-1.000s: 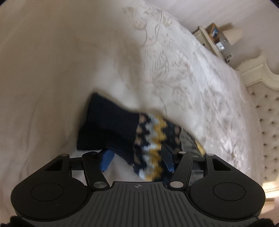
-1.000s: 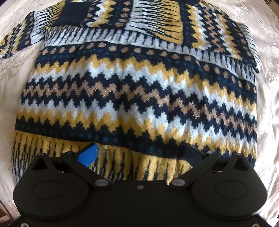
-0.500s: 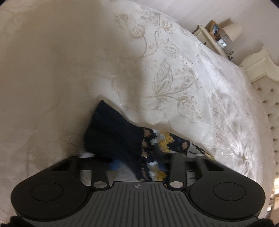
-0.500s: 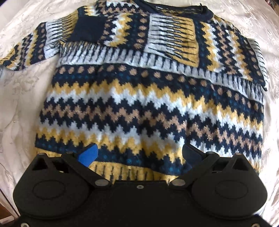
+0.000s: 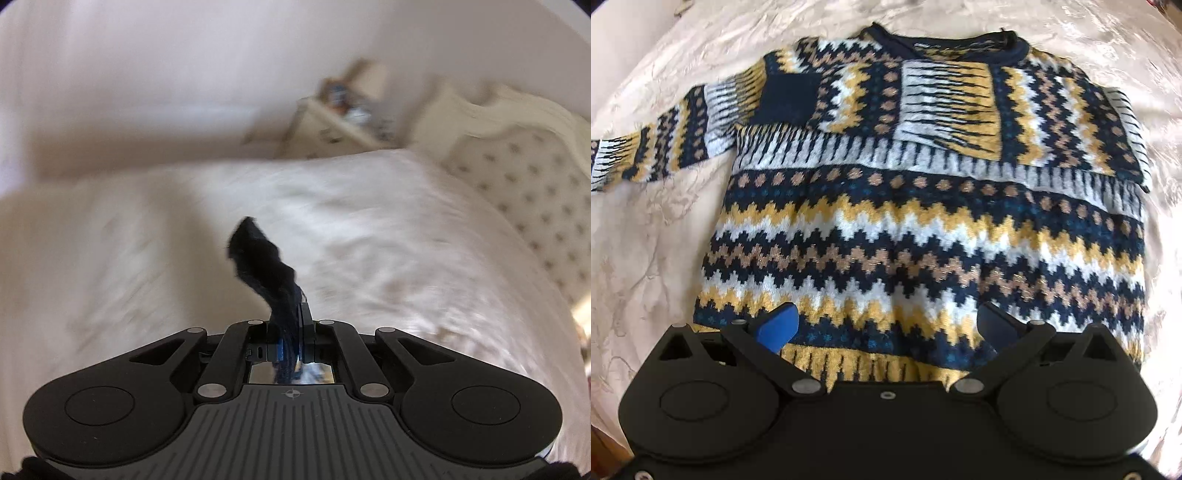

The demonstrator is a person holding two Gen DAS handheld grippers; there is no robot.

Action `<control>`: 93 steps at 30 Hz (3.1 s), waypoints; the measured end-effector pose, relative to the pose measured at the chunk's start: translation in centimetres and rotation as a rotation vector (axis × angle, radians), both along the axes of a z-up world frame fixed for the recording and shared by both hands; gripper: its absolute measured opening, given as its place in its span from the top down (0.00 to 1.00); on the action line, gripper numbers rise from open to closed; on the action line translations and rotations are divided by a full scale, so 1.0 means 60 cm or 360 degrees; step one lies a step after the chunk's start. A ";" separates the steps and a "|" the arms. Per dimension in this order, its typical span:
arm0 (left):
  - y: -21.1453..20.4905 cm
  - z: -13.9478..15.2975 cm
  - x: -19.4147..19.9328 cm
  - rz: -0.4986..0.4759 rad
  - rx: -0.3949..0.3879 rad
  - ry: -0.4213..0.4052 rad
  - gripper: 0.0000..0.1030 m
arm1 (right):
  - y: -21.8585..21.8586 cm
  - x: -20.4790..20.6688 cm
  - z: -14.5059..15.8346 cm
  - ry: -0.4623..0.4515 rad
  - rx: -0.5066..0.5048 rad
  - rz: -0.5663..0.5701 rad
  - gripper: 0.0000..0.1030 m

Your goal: Fold small clothes

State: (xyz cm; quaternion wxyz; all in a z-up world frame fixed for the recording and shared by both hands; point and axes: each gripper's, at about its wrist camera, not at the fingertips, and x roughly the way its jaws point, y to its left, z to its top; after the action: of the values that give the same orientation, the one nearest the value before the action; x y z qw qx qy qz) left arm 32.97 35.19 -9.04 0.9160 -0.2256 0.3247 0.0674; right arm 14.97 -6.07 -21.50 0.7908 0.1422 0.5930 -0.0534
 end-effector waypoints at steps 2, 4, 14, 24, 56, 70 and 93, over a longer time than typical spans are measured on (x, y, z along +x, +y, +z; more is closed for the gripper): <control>-0.045 0.042 -0.003 -0.0118 0.0039 -0.0072 0.94 | -0.014 -0.027 0.002 -0.0024 0.0025 -0.0027 0.01; -0.095 0.074 -0.010 -0.0229 0.0053 -0.0131 0.94 | -0.030 -0.035 0.002 -0.0040 0.0049 -0.0054 0.01; -0.395 0.094 -0.063 -0.0750 -0.0017 -0.0191 0.94 | -0.133 -0.094 0.009 -0.0125 0.0136 -0.0174 0.01; -0.477 -0.017 -0.105 -0.0891 0.0212 0.0102 0.91 | -0.195 -0.072 0.060 -0.0346 0.0109 -0.0091 0.01; -0.116 -0.150 -0.045 -0.0461 0.0455 0.0512 0.89 | 0.136 0.352 0.007 -0.0466 0.0231 0.0492 0.23; -0.098 -0.161 -0.028 -0.0428 0.0463 0.0486 0.89 | 0.131 0.395 -0.046 -0.0266 0.0400 0.0368 0.83; -0.238 -0.076 -0.093 -0.0693 0.0510 0.0298 0.89 | -0.126 0.244 0.273 -0.0665 0.0012 0.0091 0.83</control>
State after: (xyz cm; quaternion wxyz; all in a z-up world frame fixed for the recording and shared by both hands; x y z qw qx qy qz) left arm 27.39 20.88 -13.62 0.8990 0.0043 0.4338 -0.0599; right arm 29.61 -13.62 -5.14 0.8973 0.1360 0.4200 0.0020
